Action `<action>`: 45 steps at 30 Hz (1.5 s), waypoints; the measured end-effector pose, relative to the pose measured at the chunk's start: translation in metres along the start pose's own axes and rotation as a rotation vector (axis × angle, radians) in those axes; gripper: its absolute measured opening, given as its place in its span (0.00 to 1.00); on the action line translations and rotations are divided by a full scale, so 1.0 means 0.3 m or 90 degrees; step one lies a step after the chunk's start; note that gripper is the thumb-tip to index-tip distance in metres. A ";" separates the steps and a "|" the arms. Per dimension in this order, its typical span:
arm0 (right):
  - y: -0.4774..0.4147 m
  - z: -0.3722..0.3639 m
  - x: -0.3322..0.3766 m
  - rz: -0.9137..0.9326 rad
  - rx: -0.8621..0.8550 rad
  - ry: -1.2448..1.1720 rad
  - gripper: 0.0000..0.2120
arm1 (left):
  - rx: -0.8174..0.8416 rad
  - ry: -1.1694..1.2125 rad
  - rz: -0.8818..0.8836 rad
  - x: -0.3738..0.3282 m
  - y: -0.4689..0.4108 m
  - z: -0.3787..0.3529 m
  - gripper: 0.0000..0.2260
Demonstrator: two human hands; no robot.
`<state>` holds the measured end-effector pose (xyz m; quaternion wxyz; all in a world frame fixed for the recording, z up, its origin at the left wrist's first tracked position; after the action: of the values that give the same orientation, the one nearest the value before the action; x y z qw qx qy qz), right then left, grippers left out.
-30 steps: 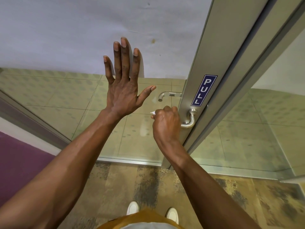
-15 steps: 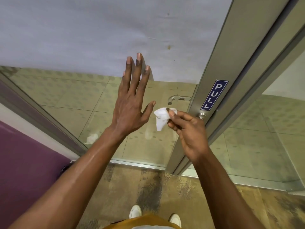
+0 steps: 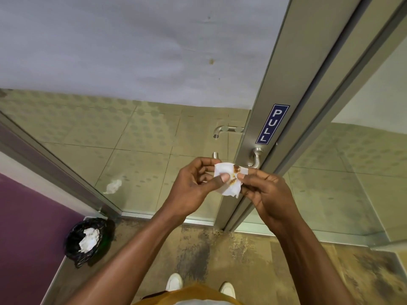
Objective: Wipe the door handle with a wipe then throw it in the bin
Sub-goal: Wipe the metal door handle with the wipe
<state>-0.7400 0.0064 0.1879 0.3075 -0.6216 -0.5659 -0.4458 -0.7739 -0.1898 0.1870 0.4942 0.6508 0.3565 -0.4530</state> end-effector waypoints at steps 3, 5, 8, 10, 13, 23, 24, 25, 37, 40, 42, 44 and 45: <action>0.021 0.027 0.026 0.024 0.016 0.071 0.08 | -0.014 -0.012 0.059 0.023 -0.011 -0.011 0.11; 0.035 0.047 0.048 0.079 0.038 0.185 0.10 | -0.036 -0.006 0.100 0.029 -0.012 -0.017 0.10; 0.056 0.050 0.094 0.242 0.107 0.395 0.13 | -0.013 0.063 0.165 0.036 -0.009 -0.033 0.11; 0.071 0.044 0.105 0.340 0.165 0.519 0.14 | 0.008 0.140 0.215 0.042 -0.008 -0.045 0.10; 0.090 0.050 0.111 0.422 0.176 0.653 0.14 | 0.035 0.232 0.275 0.041 0.000 -0.060 0.12; 0.130 0.083 0.058 0.629 0.318 1.009 0.24 | 0.144 0.203 0.367 0.070 0.029 -0.081 0.13; 0.132 0.084 0.044 0.643 0.346 1.022 0.27 | 0.139 0.189 0.360 0.075 0.033 -0.083 0.14; 0.134 0.086 0.031 0.652 0.368 1.028 0.29 | 0.122 0.171 0.355 0.082 0.035 -0.083 0.14; 0.137 0.169 0.006 0.322 0.086 0.427 0.13 | 0.034 -0.040 0.202 0.087 0.023 -0.086 0.14; 0.120 0.174 -0.011 0.181 0.042 0.342 0.19 | 0.026 -0.110 0.160 0.071 0.016 -0.094 0.16; 0.112 0.168 -0.025 0.138 0.069 0.340 0.18 | 0.029 -0.150 0.137 0.061 0.012 -0.100 0.16; 0.109 0.166 -0.034 0.127 0.082 0.381 0.16 | 0.027 -0.192 0.122 0.056 0.007 -0.102 0.15; 0.107 0.164 -0.035 0.127 0.089 0.409 0.15 | 0.019 -0.215 0.115 0.053 0.005 -0.103 0.15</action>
<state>-0.6979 0.0400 0.1620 0.5541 -0.4791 -0.4059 -0.5465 -0.7598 -0.1602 0.1757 0.5756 0.6025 0.2018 -0.5147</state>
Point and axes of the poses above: each hand's wrist, its own y-axis away from the middle knuckle, its own z-axis out of the back of the hand, x = y × z, the point moved 3 cm from there along -y, towards the middle knuckle, and after that the axes turned 10 degrees about z, right-handed, at the moved point
